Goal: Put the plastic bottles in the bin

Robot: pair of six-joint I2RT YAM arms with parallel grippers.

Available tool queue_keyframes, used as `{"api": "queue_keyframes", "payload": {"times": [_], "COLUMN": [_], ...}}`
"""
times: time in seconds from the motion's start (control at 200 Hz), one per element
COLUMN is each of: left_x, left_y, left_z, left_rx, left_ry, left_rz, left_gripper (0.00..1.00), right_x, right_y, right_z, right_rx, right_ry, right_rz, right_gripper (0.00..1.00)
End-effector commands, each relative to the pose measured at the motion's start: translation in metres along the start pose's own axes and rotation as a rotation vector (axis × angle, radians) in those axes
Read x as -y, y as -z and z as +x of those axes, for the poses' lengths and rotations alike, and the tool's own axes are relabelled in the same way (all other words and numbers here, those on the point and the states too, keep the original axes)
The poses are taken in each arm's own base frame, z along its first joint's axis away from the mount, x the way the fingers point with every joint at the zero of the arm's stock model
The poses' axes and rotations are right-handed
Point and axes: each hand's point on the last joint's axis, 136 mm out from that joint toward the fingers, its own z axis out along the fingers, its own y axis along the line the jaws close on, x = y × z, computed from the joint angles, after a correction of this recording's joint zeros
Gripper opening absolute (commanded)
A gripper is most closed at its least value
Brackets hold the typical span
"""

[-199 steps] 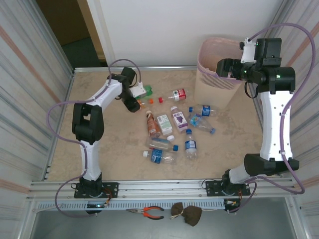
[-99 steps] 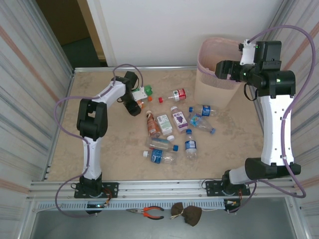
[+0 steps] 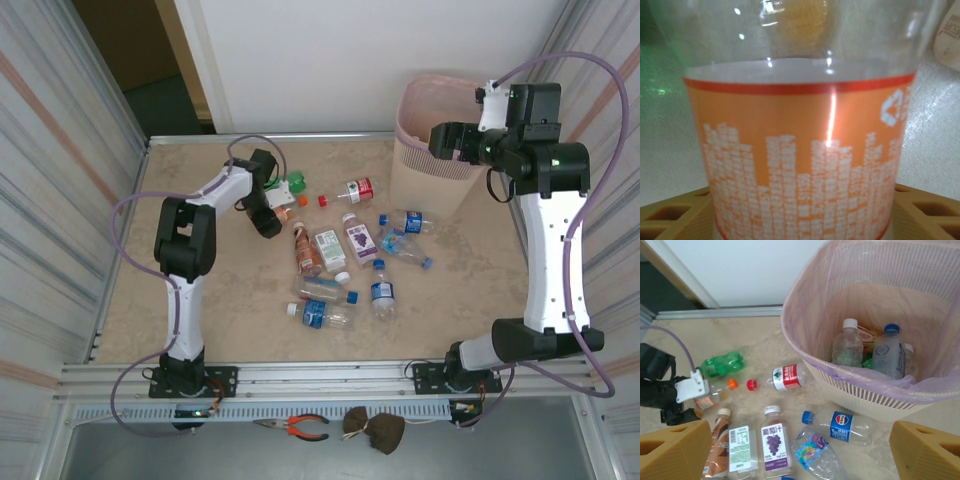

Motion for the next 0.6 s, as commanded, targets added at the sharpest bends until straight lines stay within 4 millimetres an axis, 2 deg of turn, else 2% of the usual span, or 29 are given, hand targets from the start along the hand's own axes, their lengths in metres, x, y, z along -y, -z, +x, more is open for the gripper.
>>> {"api": "queue_keyframes", "payload": {"times": [0.0, 0.336, 0.596], "left_x": [0.001, 0.007, 0.008], "left_y": [-0.008, 0.0, 0.02], "left_z": [0.008, 0.003, -0.004], "left_rx": [-0.029, -0.021, 0.02], "left_ry": [0.011, -0.024, -0.04], "left_rz": [0.012, -0.006, -0.053], "left_gripper": [0.71, 0.61, 0.56], "right_x": [-0.004, -0.005, -0.009], "right_y": [0.012, 0.015, 0.024], "right_z": [-0.005, -0.008, -0.013], "right_rx": [0.042, 0.057, 0.087], "right_ry": [0.0, 0.01, 0.015], "right_rz": [-0.004, -0.006, -0.014], "right_gripper": [0.91, 0.91, 0.91]}}
